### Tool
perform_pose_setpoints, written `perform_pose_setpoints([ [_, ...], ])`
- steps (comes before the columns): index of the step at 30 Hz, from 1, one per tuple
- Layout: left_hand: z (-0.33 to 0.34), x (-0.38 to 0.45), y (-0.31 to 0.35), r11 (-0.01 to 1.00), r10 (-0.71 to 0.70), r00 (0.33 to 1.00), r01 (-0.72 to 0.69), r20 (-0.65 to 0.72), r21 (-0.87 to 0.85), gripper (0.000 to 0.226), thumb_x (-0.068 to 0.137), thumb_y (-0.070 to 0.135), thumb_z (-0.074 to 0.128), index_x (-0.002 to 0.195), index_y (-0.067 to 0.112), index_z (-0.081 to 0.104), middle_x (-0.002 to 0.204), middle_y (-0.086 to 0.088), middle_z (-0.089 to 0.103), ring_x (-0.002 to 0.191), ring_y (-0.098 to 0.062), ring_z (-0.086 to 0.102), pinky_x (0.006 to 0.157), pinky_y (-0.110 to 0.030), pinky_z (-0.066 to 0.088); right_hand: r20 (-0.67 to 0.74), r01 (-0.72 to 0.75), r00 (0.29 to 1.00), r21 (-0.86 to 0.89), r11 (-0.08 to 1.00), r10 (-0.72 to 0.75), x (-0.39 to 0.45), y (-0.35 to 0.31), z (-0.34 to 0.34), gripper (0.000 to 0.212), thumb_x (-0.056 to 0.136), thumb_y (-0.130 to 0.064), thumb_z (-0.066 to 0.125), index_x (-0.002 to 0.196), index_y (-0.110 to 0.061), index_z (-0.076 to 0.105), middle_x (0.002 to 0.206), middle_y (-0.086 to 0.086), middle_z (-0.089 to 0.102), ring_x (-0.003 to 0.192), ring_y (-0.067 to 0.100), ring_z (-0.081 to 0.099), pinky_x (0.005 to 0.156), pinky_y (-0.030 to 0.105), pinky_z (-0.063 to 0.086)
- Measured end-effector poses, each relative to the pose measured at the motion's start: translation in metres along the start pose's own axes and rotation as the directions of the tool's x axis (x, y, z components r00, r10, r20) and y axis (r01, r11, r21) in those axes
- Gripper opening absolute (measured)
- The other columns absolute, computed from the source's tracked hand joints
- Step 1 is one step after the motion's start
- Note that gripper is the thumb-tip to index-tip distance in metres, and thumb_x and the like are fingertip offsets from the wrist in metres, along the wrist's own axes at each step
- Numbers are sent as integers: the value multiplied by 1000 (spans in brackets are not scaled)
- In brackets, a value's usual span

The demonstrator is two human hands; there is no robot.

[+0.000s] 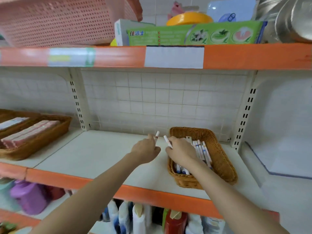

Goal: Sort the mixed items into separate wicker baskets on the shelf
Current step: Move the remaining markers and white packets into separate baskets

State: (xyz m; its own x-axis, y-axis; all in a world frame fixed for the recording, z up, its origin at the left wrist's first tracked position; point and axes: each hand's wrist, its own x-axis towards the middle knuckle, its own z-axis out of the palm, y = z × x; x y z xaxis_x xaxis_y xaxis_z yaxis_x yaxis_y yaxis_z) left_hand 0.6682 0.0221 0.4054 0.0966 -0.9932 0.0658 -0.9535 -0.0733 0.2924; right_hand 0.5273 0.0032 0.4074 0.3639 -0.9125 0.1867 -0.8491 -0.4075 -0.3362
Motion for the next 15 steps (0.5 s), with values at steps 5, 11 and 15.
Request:
perform_pose_setpoints([
  [5, -23, -31, -77, 995, -95, 995, 94, -18, -27, 25, 97, 26, 41, 108, 4, 36, 72, -3, 44, 72, -27, 49, 59, -32, 35, 29, 58, 998, 5, 998, -58, 1, -74, 24, 36, 94, -26, 46, 129, -17, 51, 113, 10, 62, 91, 28, 59, 65, 29, 41],
  [11, -52, -70, -177, 987, -155, 987, 154, -43, -40, 20, 98, 28, 40, 97, 9, 32, 88, -14, 53, 76, -30, 49, 64, -34, 36, 94, 93, 991, 27, 995, -95, -2, -173, 67, 30, 92, -25, 45, 118, -13, 54, 105, 11, 63, 86, 31, 60, 62, 30, 38],
  [15, -71, -96, -239, 987, -160, 986, 159, -54, -16, 18, 98, 27, 40, 95, 10, 33, 96, -20, 58, 87, -37, 55, 66, -35, 36, 104, 113, 988, 36, 993, -116, -1, -236, 96, 33, 92, -25, 45, 122, -13, 54, 111, 12, 63, 97, 33, 60, 70, 32, 42],
])
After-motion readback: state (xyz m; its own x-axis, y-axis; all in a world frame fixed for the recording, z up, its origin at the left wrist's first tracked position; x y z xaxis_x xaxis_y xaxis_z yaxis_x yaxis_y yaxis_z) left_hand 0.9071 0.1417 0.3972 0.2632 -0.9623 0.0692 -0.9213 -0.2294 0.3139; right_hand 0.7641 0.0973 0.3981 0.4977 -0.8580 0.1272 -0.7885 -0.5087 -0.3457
